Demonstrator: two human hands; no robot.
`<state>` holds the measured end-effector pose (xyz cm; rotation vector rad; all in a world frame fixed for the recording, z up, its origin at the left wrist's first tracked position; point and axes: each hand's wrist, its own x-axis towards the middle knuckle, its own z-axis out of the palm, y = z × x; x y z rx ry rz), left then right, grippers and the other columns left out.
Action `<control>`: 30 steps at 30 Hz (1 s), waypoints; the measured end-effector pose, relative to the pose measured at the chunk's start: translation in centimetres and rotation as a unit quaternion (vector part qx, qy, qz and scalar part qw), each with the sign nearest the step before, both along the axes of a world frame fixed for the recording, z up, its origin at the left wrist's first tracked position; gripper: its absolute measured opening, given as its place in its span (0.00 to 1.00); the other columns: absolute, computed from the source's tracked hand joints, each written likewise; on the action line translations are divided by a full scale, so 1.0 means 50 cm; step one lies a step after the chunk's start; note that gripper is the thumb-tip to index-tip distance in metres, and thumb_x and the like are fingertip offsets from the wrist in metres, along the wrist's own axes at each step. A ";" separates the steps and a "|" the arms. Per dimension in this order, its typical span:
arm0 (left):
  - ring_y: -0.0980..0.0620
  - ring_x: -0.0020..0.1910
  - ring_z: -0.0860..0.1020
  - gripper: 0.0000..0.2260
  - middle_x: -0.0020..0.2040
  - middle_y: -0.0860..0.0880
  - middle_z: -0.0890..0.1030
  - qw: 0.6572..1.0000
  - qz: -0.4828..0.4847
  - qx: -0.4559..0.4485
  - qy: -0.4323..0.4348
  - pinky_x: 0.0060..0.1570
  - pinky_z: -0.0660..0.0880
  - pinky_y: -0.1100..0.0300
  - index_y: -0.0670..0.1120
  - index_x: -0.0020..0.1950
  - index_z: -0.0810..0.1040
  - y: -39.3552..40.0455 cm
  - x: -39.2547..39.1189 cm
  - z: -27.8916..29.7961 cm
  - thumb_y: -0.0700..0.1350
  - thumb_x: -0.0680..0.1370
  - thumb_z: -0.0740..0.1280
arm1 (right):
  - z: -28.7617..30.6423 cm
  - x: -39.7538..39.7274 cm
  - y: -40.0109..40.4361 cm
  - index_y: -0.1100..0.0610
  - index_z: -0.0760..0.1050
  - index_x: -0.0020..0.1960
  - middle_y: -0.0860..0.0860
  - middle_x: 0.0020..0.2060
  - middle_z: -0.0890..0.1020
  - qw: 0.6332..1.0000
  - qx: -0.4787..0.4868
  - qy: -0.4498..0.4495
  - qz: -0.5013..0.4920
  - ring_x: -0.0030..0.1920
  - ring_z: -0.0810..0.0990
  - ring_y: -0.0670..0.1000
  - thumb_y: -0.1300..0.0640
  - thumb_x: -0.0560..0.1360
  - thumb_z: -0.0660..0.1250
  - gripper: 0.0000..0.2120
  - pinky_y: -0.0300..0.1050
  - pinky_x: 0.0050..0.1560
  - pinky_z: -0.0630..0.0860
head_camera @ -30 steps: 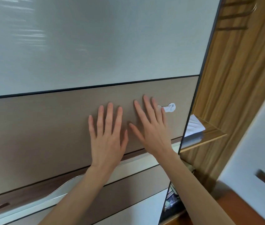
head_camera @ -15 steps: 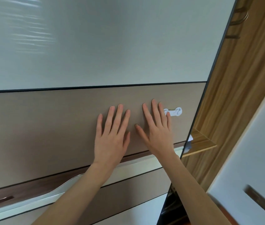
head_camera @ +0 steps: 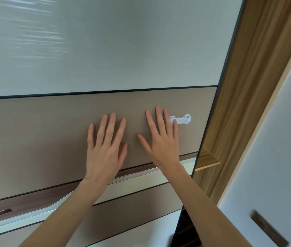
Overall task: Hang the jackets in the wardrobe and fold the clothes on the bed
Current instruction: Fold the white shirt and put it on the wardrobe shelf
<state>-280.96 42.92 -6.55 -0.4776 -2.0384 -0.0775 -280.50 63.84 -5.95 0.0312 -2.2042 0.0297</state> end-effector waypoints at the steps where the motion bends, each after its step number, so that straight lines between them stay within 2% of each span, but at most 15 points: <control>1: 0.39 0.84 0.53 0.32 0.85 0.39 0.55 1.000 0.010 0.021 0.005 0.80 0.51 0.35 0.46 0.85 0.57 0.000 0.004 -0.002 0.53 0.84 0.63 | 0.000 0.000 0.018 0.47 0.50 0.85 0.51 0.85 0.50 1.000 0.002 -0.002 -0.002 0.84 0.48 0.55 0.33 0.84 0.54 0.35 0.63 0.81 0.54; 5: 0.36 0.82 0.57 0.32 0.82 0.36 0.59 0.996 0.050 0.070 0.030 0.79 0.53 0.32 0.43 0.84 0.59 -0.037 0.011 -0.008 0.53 0.84 0.64 | -0.008 -0.008 0.094 0.49 0.48 0.85 0.53 0.85 0.50 1.000 0.012 -0.004 -0.024 0.84 0.48 0.57 0.33 0.84 0.55 0.37 0.63 0.81 0.53; 9: 0.39 0.84 0.54 0.31 0.84 0.38 0.56 0.999 0.034 0.037 0.009 0.79 0.54 0.32 0.44 0.85 0.59 -0.051 0.004 -0.010 0.51 0.84 0.62 | -0.013 -0.012 0.147 0.52 0.49 0.85 0.56 0.85 0.51 0.998 -0.008 0.006 -0.054 0.84 0.49 0.59 0.33 0.84 0.55 0.38 0.65 0.80 0.54; 12: 0.41 0.85 0.52 0.30 0.85 0.40 0.54 1.000 0.013 0.008 0.001 0.80 0.54 0.35 0.44 0.85 0.59 -0.018 0.001 -0.010 0.51 0.84 0.61 | -0.020 -0.004 0.144 0.51 0.52 0.85 0.58 0.84 0.54 0.997 -0.031 0.038 -0.061 0.84 0.52 0.61 0.37 0.85 0.56 0.34 0.65 0.80 0.56; 16: 0.42 0.85 0.52 0.31 0.86 0.42 0.52 1.000 -0.006 -0.012 -0.017 0.81 0.52 0.36 0.45 0.85 0.57 0.039 0.002 -0.004 0.52 0.84 0.60 | -0.049 -0.005 0.131 0.47 0.50 0.85 0.53 0.85 0.52 0.997 -0.055 0.001 -0.048 0.84 0.50 0.58 0.37 0.86 0.54 0.32 0.64 0.80 0.56; 21: 0.40 0.84 0.55 0.30 0.85 0.40 0.56 1.000 0.004 0.009 -0.009 0.80 0.51 0.33 0.45 0.85 0.59 0.063 0.006 -0.014 0.51 0.83 0.61 | -0.046 -0.007 0.204 0.46 0.45 0.85 0.49 0.85 0.46 0.993 -0.101 -0.042 -0.037 0.84 0.43 0.55 0.35 0.85 0.50 0.34 0.65 0.81 0.53; 25: 0.41 0.84 0.53 0.31 0.85 0.40 0.54 1.000 0.015 0.011 -0.019 0.80 0.47 0.33 0.46 0.85 0.58 0.065 0.002 -0.036 0.52 0.83 0.60 | -0.044 -0.009 0.258 0.47 0.44 0.85 0.50 0.85 0.45 0.991 -0.124 -0.044 -0.005 0.84 0.42 0.57 0.36 0.85 0.53 0.35 0.64 0.81 0.53; 30: 0.44 0.84 0.54 0.29 0.86 0.44 0.53 1.000 -0.001 -0.026 -0.017 0.81 0.52 0.37 0.48 0.86 0.56 0.082 -0.012 -0.044 0.50 0.85 0.59 | -0.039 -0.011 0.303 0.48 0.45 0.85 0.49 0.85 0.44 0.986 -0.164 -0.040 0.018 0.84 0.42 0.57 0.36 0.85 0.54 0.36 0.61 0.82 0.52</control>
